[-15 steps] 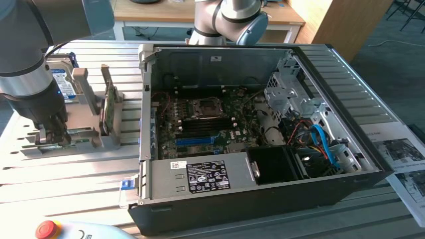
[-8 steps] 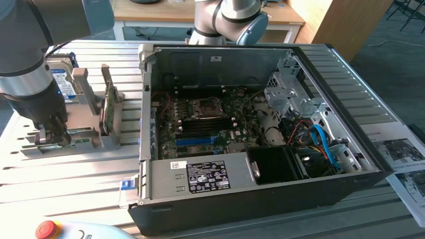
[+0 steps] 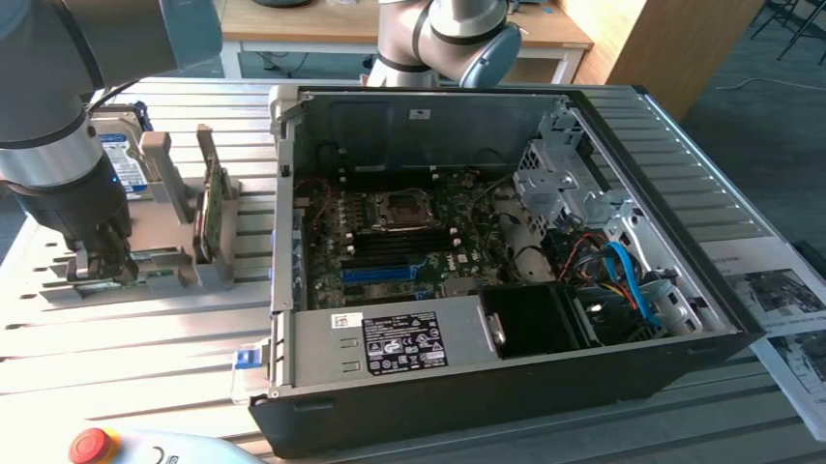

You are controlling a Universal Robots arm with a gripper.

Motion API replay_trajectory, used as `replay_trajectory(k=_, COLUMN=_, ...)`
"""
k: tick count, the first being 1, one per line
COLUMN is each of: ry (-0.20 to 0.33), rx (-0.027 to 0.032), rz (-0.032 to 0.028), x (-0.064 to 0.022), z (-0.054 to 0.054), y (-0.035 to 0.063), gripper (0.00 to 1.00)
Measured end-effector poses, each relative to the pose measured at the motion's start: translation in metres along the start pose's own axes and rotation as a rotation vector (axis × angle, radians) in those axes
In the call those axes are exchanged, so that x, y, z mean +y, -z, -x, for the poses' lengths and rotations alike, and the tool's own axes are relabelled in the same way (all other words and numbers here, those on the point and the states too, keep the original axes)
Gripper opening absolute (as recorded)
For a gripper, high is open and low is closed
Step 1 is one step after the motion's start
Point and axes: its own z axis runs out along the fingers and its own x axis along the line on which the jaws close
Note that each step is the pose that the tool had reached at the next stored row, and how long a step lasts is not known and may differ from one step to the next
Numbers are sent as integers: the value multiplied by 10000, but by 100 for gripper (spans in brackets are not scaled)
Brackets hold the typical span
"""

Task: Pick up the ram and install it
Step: 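Pick up the ram and move it above insertion slot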

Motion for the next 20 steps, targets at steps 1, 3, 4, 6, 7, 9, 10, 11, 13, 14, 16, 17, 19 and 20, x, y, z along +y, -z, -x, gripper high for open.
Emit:
replay_trajectory(k=1, ry=0, rx=0, rz=-1, x=0, z=0, y=0, gripper=12)
replay_trajectory(k=3, ry=0, rx=-1, rz=-2, x=0, z=0, y=2, gripper=12)
replay_trajectory(k=4, ry=0, rx=0, rz=-1, x=0, z=0, y=5, gripper=12)
replay_trajectory(k=6, ry=-1, rx=1, rz=1, x=1, z=0, y=15, gripper=12)
replay_trajectory(k=7, ry=-1, rx=1, rz=1, x=1, z=0, y=21, gripper=12)
replay_trajectory(k=9, ry=0, rx=0, rz=0, x=1, z=1, y=30, gripper=12)
replay_trajectory(k=10, ry=0, rx=0, rz=-1, x=1, z=0, y=33, gripper=12)
replay_trajectory(k=11, ry=0, rx=-1, rz=-2, x=1, z=1, y=36, gripper=12)
replay_trajectory(k=13, ry=-4, rx=1, rz=0, x=2, z=1, y=44, gripper=12)
replay_trajectory(k=14, ry=-5, rx=1, rz=1, x=2, z=1, y=50, gripper=12)
replay_trajectory(k=16, ry=-6, rx=1, rz=0, x=3, z=1, y=62, gripper=12)
replay_trajectory(k=17, ry=-6, rx=0, rz=0, x=3, z=1, y=69, gripper=12)
replay_trajectory(k=19, ry=-6, rx=0, rz=1, x=4, z=1, y=88, gripper=12)
replay_trajectory(k=20, ry=-7, rx=0, rz=0, x=4, z=1, y=98, gripper=12)
